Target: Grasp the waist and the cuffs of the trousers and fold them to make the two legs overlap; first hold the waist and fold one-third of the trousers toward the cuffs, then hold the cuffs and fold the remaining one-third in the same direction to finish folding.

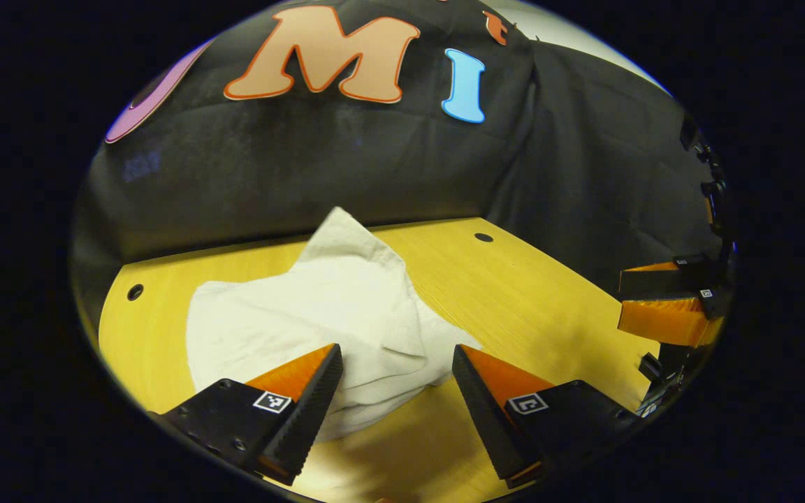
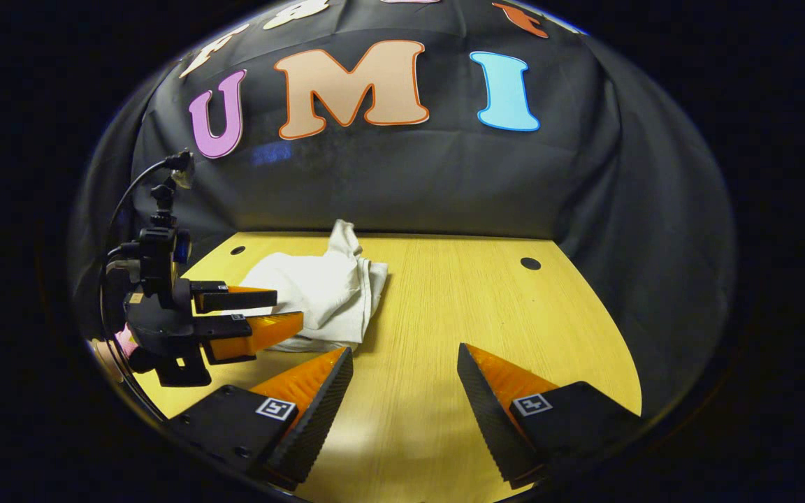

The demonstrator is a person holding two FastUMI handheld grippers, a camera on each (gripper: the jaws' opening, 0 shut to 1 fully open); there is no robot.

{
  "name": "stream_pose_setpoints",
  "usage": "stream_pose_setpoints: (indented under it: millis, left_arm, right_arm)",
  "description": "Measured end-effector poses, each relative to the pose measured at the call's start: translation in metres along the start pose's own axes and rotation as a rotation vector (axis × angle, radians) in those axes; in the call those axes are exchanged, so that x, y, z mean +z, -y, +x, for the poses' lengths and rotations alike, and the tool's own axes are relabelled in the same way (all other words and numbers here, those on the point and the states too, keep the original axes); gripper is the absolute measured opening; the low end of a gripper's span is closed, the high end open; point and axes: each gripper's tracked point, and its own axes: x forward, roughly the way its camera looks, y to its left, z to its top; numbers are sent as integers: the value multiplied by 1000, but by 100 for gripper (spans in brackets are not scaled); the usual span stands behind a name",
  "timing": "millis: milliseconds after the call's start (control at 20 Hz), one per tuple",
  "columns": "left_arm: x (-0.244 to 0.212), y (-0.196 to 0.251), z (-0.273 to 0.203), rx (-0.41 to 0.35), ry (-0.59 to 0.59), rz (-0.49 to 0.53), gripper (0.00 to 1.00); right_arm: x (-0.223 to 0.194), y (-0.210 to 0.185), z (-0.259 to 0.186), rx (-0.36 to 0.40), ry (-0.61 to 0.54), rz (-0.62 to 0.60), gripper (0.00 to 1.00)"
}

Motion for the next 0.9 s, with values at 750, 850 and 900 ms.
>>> stream_pose_setpoints:
  millis: [750, 850, 900]
  left_arm:
    - [50, -76, -161, 189, 170, -71, 95]
    - [48, -84, -176, 211, 180, -93, 95]
    - [47, -88, -182, 221, 181, -110, 95]
  right_arm:
    - [58, -98, -30, 59, 190, -16, 98]
    - [61, -104, -38, 58, 213, -18, 98]
    - [58, -107, -42, 61, 216, -15, 98]
